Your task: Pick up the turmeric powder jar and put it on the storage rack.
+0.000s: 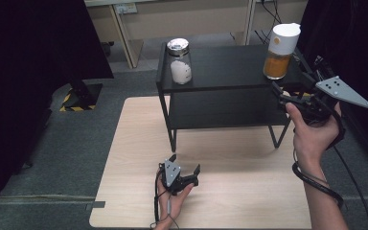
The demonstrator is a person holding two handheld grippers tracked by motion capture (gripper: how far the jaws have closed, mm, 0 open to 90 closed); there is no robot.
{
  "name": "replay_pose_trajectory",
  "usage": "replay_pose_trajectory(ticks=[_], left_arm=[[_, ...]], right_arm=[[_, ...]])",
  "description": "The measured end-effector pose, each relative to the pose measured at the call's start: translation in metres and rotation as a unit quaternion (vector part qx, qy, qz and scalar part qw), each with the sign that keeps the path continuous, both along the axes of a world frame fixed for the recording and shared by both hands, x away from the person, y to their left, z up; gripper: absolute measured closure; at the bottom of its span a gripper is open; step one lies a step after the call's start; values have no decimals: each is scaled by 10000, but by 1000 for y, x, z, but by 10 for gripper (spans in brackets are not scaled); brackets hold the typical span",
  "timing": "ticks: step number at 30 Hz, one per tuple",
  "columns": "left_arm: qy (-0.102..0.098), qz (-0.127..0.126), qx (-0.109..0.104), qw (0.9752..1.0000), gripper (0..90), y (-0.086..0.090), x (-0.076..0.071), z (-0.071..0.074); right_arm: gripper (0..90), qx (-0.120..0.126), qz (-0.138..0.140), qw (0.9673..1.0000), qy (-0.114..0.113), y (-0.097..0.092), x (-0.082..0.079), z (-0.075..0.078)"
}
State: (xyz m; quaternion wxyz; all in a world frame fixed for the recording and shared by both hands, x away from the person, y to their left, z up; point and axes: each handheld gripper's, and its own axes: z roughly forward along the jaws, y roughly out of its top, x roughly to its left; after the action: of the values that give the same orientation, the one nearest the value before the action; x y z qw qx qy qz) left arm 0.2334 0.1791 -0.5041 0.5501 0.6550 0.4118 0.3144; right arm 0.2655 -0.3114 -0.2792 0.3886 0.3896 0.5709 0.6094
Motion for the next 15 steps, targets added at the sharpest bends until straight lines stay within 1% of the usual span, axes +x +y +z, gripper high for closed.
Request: replay_pose_trajectory(ticks=[1,2,3,6,15], left_arm=[[-1,2,0,10000,17,0,0,0],[-4,2,2,10000,17,0,0,0],[-4,3,9,10000,17,0,0,0],[-2,5,8,10000,17,0,0,0],[-10,1,18,10000,17,0,0,0]], right_arm=[[64,68,55,10000,3,-2,-2,-4],[64,68,55,10000,3,-2,-2,-4],[64,95,61,9999,10,-3,-4,-8],[64,135,94,9999,9,-5,-7,-13],[64,84,147,9999,-20,-8,-15,-24]])
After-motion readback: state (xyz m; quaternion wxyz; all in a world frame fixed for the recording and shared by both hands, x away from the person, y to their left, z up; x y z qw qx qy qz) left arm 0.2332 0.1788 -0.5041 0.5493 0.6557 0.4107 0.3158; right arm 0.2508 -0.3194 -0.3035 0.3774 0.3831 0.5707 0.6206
